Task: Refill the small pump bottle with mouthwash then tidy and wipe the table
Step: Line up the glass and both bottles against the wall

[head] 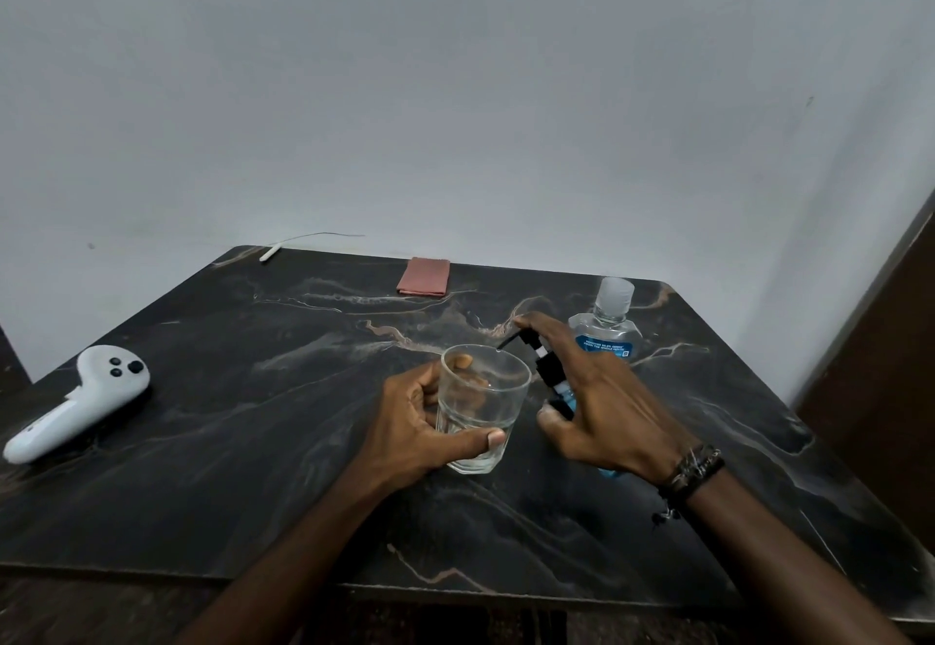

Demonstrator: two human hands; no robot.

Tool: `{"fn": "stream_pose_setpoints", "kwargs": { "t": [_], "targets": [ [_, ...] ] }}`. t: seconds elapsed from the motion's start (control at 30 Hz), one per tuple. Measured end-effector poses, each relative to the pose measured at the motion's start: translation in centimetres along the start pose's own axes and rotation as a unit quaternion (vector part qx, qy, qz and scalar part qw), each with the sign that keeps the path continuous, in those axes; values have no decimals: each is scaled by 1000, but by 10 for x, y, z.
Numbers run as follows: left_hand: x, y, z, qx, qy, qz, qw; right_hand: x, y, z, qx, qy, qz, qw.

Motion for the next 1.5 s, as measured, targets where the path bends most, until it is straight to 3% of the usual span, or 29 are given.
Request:
{"fn": "stream_pose_setpoints", "kwargs": {
  "t": [0.8,1.0,1.2,1.5],
  "targets": [
    [0,3,-2,-1,5,22,1000,-4,-14,6,7,-28,20,999],
    [0,5,-1,10,9,38,999,-2,-19,4,64,3,39,997],
    [1,13,-3,17,5,106,994,7,-31,16,183,-59,30,981],
    [0,28,-8,73,8,191,979,24,-33,14,308,-110,90,941]
  ]
}}
Point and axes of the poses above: each hand's wrist, its own x-axis towards the middle knuckle, its own y-axis out of the back of the hand, z = x × y, the point moved 5 cm from there along x, towards the middle knuckle, and after that the axes turned 14 degrees about -y, right-handed, at the moved point
